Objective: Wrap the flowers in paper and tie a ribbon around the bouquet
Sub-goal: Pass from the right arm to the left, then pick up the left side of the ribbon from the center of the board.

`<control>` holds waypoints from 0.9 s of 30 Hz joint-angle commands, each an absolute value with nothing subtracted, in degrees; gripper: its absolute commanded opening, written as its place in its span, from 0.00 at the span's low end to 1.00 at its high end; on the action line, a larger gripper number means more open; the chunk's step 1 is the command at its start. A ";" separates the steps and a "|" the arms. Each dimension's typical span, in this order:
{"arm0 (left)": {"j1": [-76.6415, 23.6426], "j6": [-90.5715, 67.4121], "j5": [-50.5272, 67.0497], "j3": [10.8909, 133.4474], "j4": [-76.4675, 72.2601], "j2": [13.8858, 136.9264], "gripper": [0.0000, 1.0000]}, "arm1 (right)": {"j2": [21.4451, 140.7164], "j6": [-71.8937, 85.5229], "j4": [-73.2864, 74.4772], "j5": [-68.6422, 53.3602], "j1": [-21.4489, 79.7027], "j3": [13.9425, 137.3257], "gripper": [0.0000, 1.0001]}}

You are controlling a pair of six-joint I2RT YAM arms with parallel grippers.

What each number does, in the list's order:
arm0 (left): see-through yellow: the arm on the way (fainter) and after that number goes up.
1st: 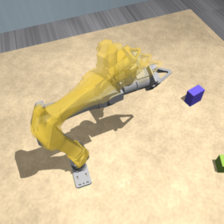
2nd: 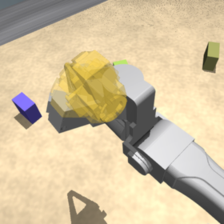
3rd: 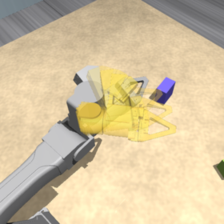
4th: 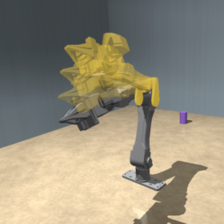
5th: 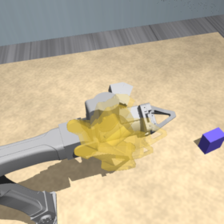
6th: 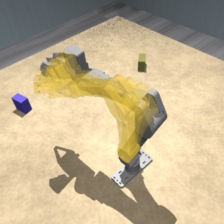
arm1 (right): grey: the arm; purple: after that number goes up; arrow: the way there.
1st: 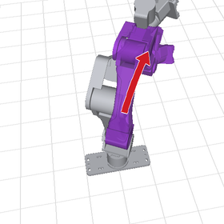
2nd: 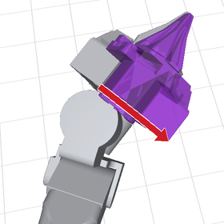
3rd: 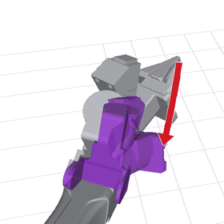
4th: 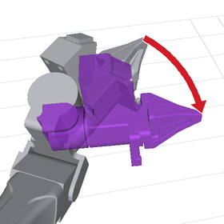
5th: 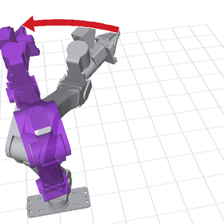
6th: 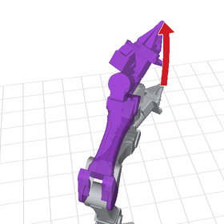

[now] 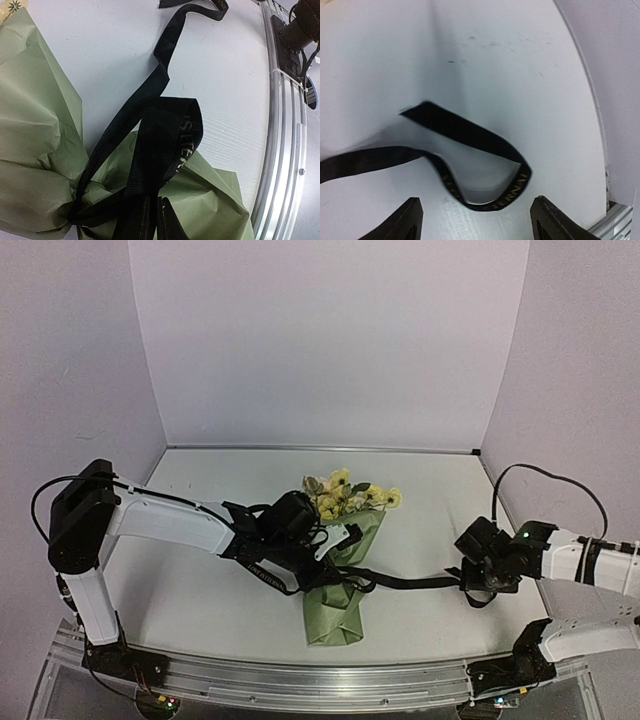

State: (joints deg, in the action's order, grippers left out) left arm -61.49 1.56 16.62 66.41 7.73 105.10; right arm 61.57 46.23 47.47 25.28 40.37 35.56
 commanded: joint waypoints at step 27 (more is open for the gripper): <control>-61.87 1.93 16.61 67.11 6.77 103.89 0.07 | 74.14 51.59 39.92 10.02 17.85 32.11 0.22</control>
